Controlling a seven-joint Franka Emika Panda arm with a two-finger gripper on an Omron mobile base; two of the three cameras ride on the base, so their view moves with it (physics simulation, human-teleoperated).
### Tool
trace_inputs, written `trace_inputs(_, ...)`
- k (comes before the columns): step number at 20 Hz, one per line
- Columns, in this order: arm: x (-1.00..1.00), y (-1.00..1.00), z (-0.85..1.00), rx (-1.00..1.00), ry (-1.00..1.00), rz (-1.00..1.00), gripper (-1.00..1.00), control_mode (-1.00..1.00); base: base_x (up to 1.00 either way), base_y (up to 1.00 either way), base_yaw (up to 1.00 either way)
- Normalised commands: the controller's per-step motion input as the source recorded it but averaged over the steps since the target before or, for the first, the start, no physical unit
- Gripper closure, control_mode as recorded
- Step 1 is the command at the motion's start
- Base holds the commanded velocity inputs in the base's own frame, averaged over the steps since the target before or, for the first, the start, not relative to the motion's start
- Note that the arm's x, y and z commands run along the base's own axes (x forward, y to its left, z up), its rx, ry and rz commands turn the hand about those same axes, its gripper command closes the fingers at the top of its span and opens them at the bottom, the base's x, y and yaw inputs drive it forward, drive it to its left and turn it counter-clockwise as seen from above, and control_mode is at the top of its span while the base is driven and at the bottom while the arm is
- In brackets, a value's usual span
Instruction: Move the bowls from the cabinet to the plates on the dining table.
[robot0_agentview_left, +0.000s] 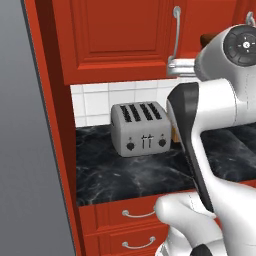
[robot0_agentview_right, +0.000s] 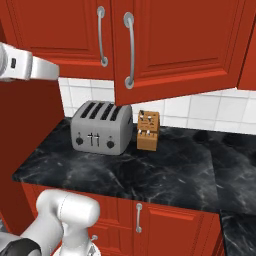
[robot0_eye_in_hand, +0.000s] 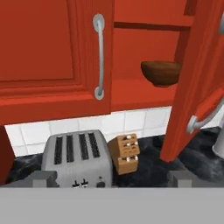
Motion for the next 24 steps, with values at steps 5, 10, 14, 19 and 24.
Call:
trace_inputs(5,0.35,-0.07,-0.15,-0.23,0.00,0.02,-1.00,-1.00,0.00,0.00,0.00)
trace_inputs(10,0.45,-0.17,-0.20,-0.23,0.02,0.01,-1.00,-1.00,0.00,0.00,0.00)
trace_inputs(14,0.38,-0.25,-0.12,-0.23,0.01,0.00,-1.00,-1.00,0.00,0.00,0.00)
trace_inputs(19,0.31,-0.32,-0.09,-0.23,0.00,0.00,-1.00,-1.00,0.00,0.00,0.00)
trace_inputs(24,0.28,-0.35,-0.12,-0.22,0.00,0.00,-1.00,-1.00,0.00,0.00,0.00)
